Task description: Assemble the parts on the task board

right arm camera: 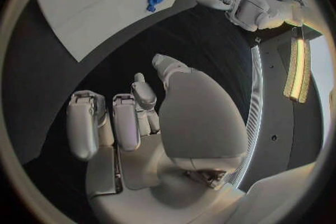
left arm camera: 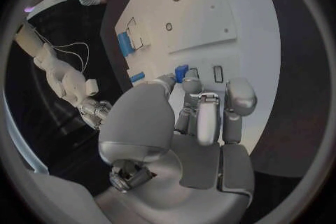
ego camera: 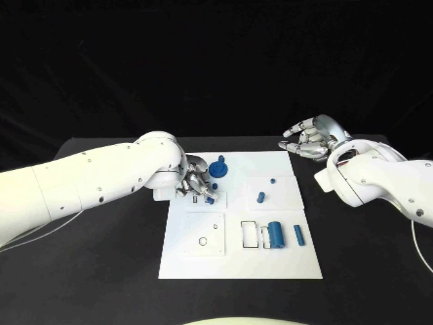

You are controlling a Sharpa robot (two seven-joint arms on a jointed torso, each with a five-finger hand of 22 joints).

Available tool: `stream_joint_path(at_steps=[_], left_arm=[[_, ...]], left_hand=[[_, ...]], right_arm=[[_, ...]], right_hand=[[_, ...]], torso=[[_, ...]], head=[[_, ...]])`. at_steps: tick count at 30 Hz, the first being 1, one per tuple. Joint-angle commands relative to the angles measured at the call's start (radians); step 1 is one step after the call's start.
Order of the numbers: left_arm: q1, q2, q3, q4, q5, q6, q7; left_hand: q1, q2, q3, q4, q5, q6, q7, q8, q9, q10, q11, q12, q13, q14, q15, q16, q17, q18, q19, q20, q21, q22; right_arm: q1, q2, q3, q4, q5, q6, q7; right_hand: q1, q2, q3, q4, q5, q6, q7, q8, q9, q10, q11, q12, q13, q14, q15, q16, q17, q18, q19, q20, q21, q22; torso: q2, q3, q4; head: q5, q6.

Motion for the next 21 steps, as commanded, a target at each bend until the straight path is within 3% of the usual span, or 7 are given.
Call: stream_joint_path(at_steps=[1,6,9,11,13,21], left_arm=[[0.001,0.002,0.0,-0.001,0.033,0.01,0.006],[0.001,0.002,-0.001,-0.005,0.037,0.014,0.007],[0.001,0.001,-0.001,-0.005,0.043,0.009,0.01],[0.001,-0.001,-0.001,-0.004,0.051,0.0,0.012],[0.001,-0.005,-0.001,-0.001,0.06,-0.014,0.016],[0.001,-0.029,0.001,0.028,0.105,-0.1,0.032]], left_hand=[[0.002,-0.028,0.091,-0.005,0.0,0.0,-0.007,0.009,0.028,0.003,-0.008,-0.005,0.002,0.066,-0.007,-0.001,0.13,-0.017,-0.001,-0.007,0.006,0.002],[-0.013,-0.061,0.217,-0.033,-0.001,-0.002,-0.009,0.015,0.057,0.012,-0.009,-0.003,0.007,0.067,-0.009,0.0,0.131,-0.017,-0.002,-0.009,0.007,0.004],[-0.017,-0.082,0.302,-0.074,0.001,-0.004,-0.008,0.02,0.076,0.017,-0.012,-0.004,0.009,0.067,-0.011,0.001,0.131,-0.017,-0.002,-0.011,0.008,0.005],[-0.055,-0.115,0.424,-0.133,0.002,-0.004,-0.007,0.032,0.107,0.026,-0.012,-0.007,0.01,0.068,-0.009,0.002,0.132,-0.017,-0.001,-0.012,0.01,0.008],[-0.083,-0.126,0.475,-0.161,0.003,-0.002,-0.01,0.037,0.122,0.033,-0.01,-0.005,0.014,0.069,-0.012,0.003,0.134,-0.019,0.001,-0.011,0.013,0.012],[-0.148,-0.157,0.564,-0.237,0.046,0.025,-0.015,0.043,0.155,0.073,-0.02,0.021,0.049,0.071,-0.019,0.005,0.137,-0.025,0.025,-0.018,0.034,0.046]], right_arm=[[0.0,0.001,0.0,-0.001,-0.014,0.006,-0.002],[0.0,0.002,0.0,-0.002,-0.015,0.007,-0.002],[0.0,0.002,0.0,-0.002,-0.015,0.007,-0.003],[0.0,0.002,0.0,-0.002,-0.015,0.007,-0.003],[0.0,0.002,0.0,-0.002,-0.015,0.007,-0.002],[0.0,-0.001,0.0,-0.002,-0.015,0.006,-0.002]], right_hand=[[0.007,-0.001,-0.008,0.001,0.005,-0.006,-0.001,0.002,-0.001,-0.004,-0.002,-0.005,-0.001,0.051,0.001,-0.007,0.064,0.01,0.012,0.006,-0.004,0.195],[0.007,0.001,-0.008,0.001,0.007,-0.006,-0.001,0.002,-0.001,-0.004,-0.002,-0.005,-0.001,0.05,0.001,-0.007,0.063,0.011,0.011,0.006,-0.006,0.194],[0.007,0.001,-0.008,0.001,0.007,-0.006,-0.001,0.002,-0.001,-0.004,-0.002,-0.005,-0.001,0.05,0.001,-0.007,0.063,0.011,0.011,0.006,-0.006,0.194],[0.007,0.001,-0.008,0.001,0.007,-0.006,-0.001,0.002,-0.001,-0.004,-0.002,-0.005,-0.001,0.05,0.001,-0.007,0.063,0.011,0.011,0.006,-0.006,0.194],[0.007,0.001,-0.008,0.002,0.009,-0.006,-0.001,0.002,-0.001,-0.004,-0.002,-0.005,-0.002,0.05,0.001,-0.009,0.062,0.01,0.012,0.006,-0.006,0.194],[0.007,0.003,-0.008,0.003,0.011,-0.006,-0.001,0.003,-0.001,-0.003,-0.002,-0.005,-0.002,0.05,0.001,-0.009,0.063,0.01,0.012,0.006,-0.006,0.194]], torso=[[-0.001,0.0,-0.0003],[-0.001,0.0004,-0.0004],[-0.001,0.0004,-0.0005],[0.0,0.0001,-0.0005],[0.0,-0.0002,-0.001],[0.001,0.0001,0.0003]], head=[[0.001,-0.001],[0.002,-0.001],[0.002,-0.001],[0.002,0.0],[0.002,0.0],[0.001,-0.001]])
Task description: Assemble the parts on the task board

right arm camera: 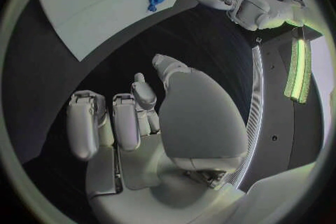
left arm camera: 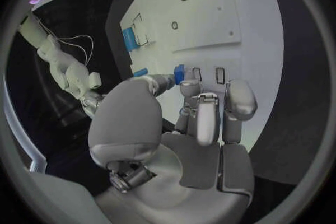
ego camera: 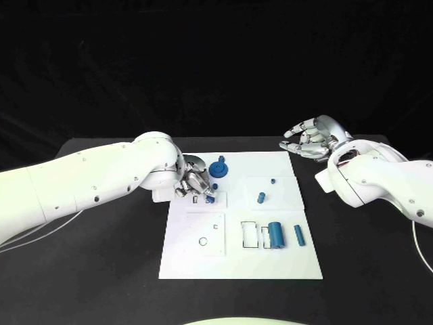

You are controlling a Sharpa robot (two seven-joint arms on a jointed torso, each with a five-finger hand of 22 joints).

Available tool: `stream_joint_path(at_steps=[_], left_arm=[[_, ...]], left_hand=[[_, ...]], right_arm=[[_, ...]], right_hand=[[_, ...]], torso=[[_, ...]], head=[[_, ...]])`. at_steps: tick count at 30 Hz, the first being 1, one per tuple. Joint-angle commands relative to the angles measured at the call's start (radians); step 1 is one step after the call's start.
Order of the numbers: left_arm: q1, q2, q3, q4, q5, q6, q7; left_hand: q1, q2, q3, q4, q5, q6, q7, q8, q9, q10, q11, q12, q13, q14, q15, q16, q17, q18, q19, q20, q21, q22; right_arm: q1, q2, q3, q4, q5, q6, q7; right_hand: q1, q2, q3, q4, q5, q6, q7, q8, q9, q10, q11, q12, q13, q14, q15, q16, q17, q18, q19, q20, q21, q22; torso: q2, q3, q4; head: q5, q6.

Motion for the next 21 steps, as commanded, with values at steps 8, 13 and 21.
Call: stream_joint_path(at_steps=[8,13,21], left_arm=[[0.0,-0.037,0.003,0.05,0.043,-0.149,0.043],[-0.005,-0.06,0.002,0.083,-0.028,-0.208,0.06],[-0.023,-0.091,-0.001,0.126,-0.143,-0.304,0.08]], left_hand=[[-0.038,-0.024,0.227,-0.238,0.078,0.035,-0.006,-0.002,0.018,0.035,-0.008,0.017,0.026,0.07,-0.012,0.007,0.139,-0.014,0.029,-0.006,0.023,0.035],[-0.039,-0.028,0.228,-0.242,0.086,0.039,-0.007,-0.004,0.019,0.038,-0.009,0.017,0.026,0.07,-0.013,0.007,0.138,-0.015,0.034,-0.007,0.027,0.043],[-0.04,-0.035,0.228,-0.247,0.09,0.046,-0.009,-0.005,0.021,0.044,-0.011,0.018,0.028,0.072,-0.015,0.009,0.142,-0.017,0.041,-0.008,0.033,0.054]], right_arm=[[0.0,-0.003,0.0,0.0,-0.011,0.005,0.003],[0.0,-0.005,0.0,0.002,-0.01,0.005,0.003],[0.0,-0.009,0.0,0.003,-0.009,0.003,0.003]], right_hand=[[0.006,0.004,-0.006,0.002,0.009,-0.006,-0.001,0.003,-0.002,-0.003,-0.002,-0.005,-0.002,0.051,0.001,-0.005,0.063,0.01,0.012,0.006,-0.006,0.194],[0.001,0.008,-0.007,0.006,0.013,-0.007,-0.001,0.004,-0.002,-0.003,-0.002,-0.005,-0.003,0.051,0.001,-0.006,0.063,0.01,0.012,0.006,-0.007,0.194],[-0.002,0.01,-0.008,0.007,0.016,-0.007,0.0,0.005,-0.002,-0.003,-0.002,-0.006,-0.004,0.051,0.001,-0.007,0.062,0.011,0.012,0.005,-0.008,0.193]], torso=[[0.001,0.0003,0.002],[0.001,0.0006,0.0017],[-0.001,0.0004,0.0034]], head=[[0.001,-0.004],[0.003,-0.006],[0.004,-0.011]])
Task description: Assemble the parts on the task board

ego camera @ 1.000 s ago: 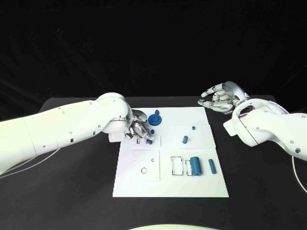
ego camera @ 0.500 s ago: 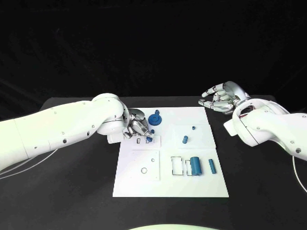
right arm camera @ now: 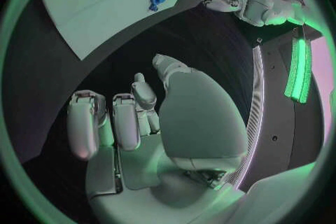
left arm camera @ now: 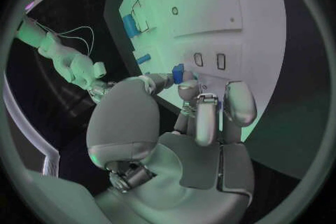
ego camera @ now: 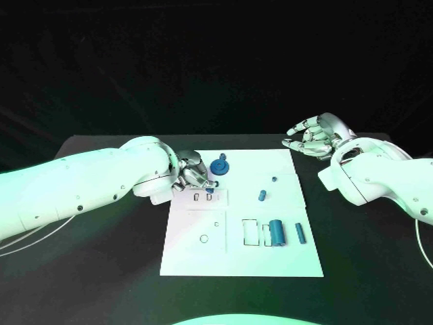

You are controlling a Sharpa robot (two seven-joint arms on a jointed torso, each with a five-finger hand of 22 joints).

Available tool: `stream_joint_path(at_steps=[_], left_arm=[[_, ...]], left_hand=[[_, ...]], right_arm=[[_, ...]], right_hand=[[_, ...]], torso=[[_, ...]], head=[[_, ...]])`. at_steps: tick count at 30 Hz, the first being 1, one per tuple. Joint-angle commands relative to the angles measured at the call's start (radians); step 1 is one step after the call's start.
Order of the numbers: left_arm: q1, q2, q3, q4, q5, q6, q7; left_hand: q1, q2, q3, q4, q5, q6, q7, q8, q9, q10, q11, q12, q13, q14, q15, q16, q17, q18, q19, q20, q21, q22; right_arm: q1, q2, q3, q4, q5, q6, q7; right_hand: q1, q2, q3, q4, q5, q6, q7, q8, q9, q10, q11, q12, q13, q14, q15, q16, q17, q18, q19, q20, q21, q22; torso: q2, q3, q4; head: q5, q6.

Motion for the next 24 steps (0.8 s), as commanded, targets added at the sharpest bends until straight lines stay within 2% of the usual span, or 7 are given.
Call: stream_joint_path(at_steps=[1,5,11,17,24], left_arm=[[-0.009,-0.007,-0.001,0.016,-0.104,-0.103,0.035],[-0.024,-0.019,-0.005,0.034,-0.148,-0.154,0.037],[-0.046,-0.03,-0.011,0.057,-0.191,-0.199,0.034],[-0.063,-0.034,-0.013,0.067,-0.213,-0.211,0.029],[-0.075,-0.031,-0.014,0.065,-0.218,-0.208,0.024]], left_hand=[[-0.001,-0.004,0.219,-0.224,0.004,0.01,-0.003,-0.005,0.001,0.007,0.001,0.005,0.0,0.072,-0.008,0.005,0.142,-0.018,0.011,0.0,0.007,0.003],[-0.001,-0.01,0.223,-0.227,0.008,0.019,-0.005,-0.007,0.002,0.019,-0.002,0.012,0.01,0.072,-0.011,0.007,0.143,-0.021,0.023,-0.002,0.017,0.021],[-0.002,-0.016,0.228,-0.228,0.015,0.027,-0.008,-0.01,0.002,0.028,-0.004,0.016,0.017,0.073,-0.013,0.008,0.145,-0.023,0.03,-0.004,0.022,0.031],[-0.002,-0.019,0.23,-0.228,0.02,0.031,-0.009,-0.011,0.003,0.032,-0.005,0.018,0.02,0.074,-0.014,0.009,0.146,-0.024,0.034,-0.005,0.025,0.036],[-0.003,-0.021,0.232,-0.227,0.025,0.035,-0.01,-0.013,0.003,0.037,-0.007,0.021,0.025,0.074,-0.015,0.009,0.146,-0.025,0.036,-0.006,0.027,0.04]], right_arm=[[0.0,-0.001,0.0,0.002,-0.009,0.003,0.004],[-0.001,-0.003,0.0,0.003,-0.009,0.003,0.004],[-0.001,-0.006,-0.001,0.003,-0.009,0.003,0.003],[-0.002,-0.007,-0.001,0.003,-0.008,0.003,0.003],[-0.003,-0.008,-0.001,0.003,-0.008,0.004,0.003]], right_hand=[[-0.002,0.01,-0.004,0.003,0.006,-0.007,0.0,0.005,-0.001,-0.003,-0.002,-0.006,-0.002,0.051,0.001,-0.007,0.062,0.011,0.012,0.005,-0.005,0.193],[-0.002,0.01,-0.004,0.003,0.006,-0.007,0.0,0.005,-0.001,-0.003,-0.002,-0.006,-0.002,0.051,0.001,-0.007,0.062,0.011,0.012,0.005,-0.005,0.193],[-0.003,0.011,-0.004,0.003,0.008,-0.008,-0.001,0.005,-0.001,-0.002,-0.002,-0.006,-0.002,0.051,0.001,-0.006,0.063,0.01,0.013,0.005,-0.004,0.194],[-0.003,0.011,-0.004,0.003,0.008,-0.008,-0.001,0.005,-0.001,-0.002,-0.002,-0.006,-0.002,0.051,0.001,-0.006,0.063,0.01,0.013,0.005,-0.004,0.194],[-0.003,0.011,-0.004,0.003,0.008,-0.008,-0.001,0.005,-0.001,-0.002,-0.002,-0.006,-0.002,0.051,0.001,-0.006,0.063,0.01,0.013,0.005,-0.004,0.194]], torso=[[-0.001,0.0001,0.0004],[-0.001,-0.0007,-0.0018],[-0.001,-0.0012,-0.0026],[-0.001,-0.0007,-0.0022],[0.0,-0.0013,-0.0023]], head=[[0.002,-0.003],[0.004,-0.004],[0.004,-0.006],[0.003,-0.006],[0.002,-0.006]])
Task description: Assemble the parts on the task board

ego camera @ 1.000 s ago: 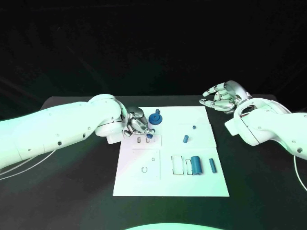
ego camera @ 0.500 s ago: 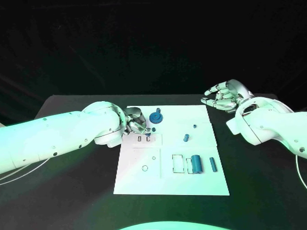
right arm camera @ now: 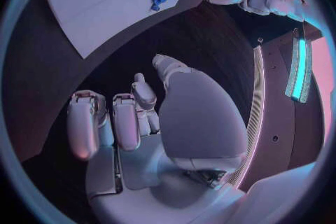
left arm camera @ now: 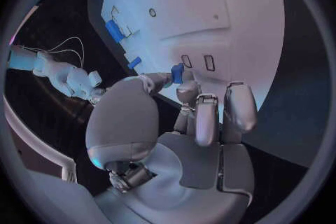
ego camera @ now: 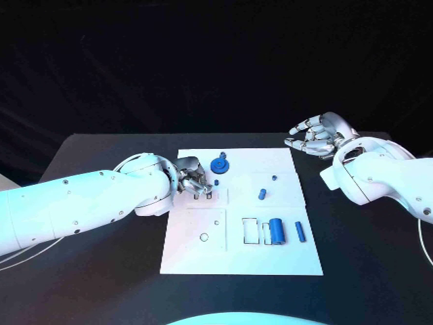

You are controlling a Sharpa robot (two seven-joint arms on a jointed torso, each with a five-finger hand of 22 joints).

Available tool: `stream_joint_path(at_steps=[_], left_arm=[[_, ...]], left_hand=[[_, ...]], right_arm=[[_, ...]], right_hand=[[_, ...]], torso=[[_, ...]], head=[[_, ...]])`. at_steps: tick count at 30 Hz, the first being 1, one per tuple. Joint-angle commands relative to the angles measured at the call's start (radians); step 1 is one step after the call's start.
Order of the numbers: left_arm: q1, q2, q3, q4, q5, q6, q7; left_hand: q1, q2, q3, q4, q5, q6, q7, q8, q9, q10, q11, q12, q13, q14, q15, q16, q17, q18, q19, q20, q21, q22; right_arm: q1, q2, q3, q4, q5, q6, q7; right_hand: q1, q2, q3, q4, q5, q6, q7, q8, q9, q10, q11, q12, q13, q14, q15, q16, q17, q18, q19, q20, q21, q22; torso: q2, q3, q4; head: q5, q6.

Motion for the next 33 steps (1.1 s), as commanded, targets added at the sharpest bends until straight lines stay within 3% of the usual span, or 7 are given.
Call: stream_joint_path(at_steps=[1,33], left_arm=[[-0.004,0.004,0.0,0.0,-0.027,-0.017,0.004],[-0.012,0.013,-0.002,-0.015,-0.012,0.083,-0.019]], left_hand=[[-0.001,-0.008,0.233,-0.227,0.009,0.009,-0.001,-0.006,0.002,0.009,-0.003,0.006,0.001,0.074,-0.008,0.005,0.145,-0.009,0.006,-0.001,0.005,0.003],[-0.002,-0.01,0.235,-0.227,0.015,0.012,-0.002,-0.008,0.002,0.012,-0.004,0.007,0.003,0.073,-0.009,0.004,0.143,-0.01,0.008,-0.002,0.007,0.006]], right_arm=[[-0.001,-0.001,0.0,0.002,-0.009,0.004,0.004],[-0.004,0.0,0.0,-0.001,-0.007,0.007,0.004]], right_hand=[[-0.003,0.011,-0.004,0.003,0.002,-0.008,-0.001,0.005,-0.002,-0.002,-0.002,-0.006,-0.001,0.051,0.001,-0.006,0.063,0.01,0.013,0.005,-0.004,0.194],[-0.004,0.012,-0.005,0.002,0.004,-0.008,-0.001,0.006,-0.002,-0.001,-0.002,-0.005,-0.001,0.051,0.001,-0.007,0.063,0.01,0.014,0.005,-0.003,0.195]], torso=[[0.001,-0.0002,-0.0007],[0.001,0.0001,-0.0005]], head=[[0.0,0.001],[-0.001,-0.01]])
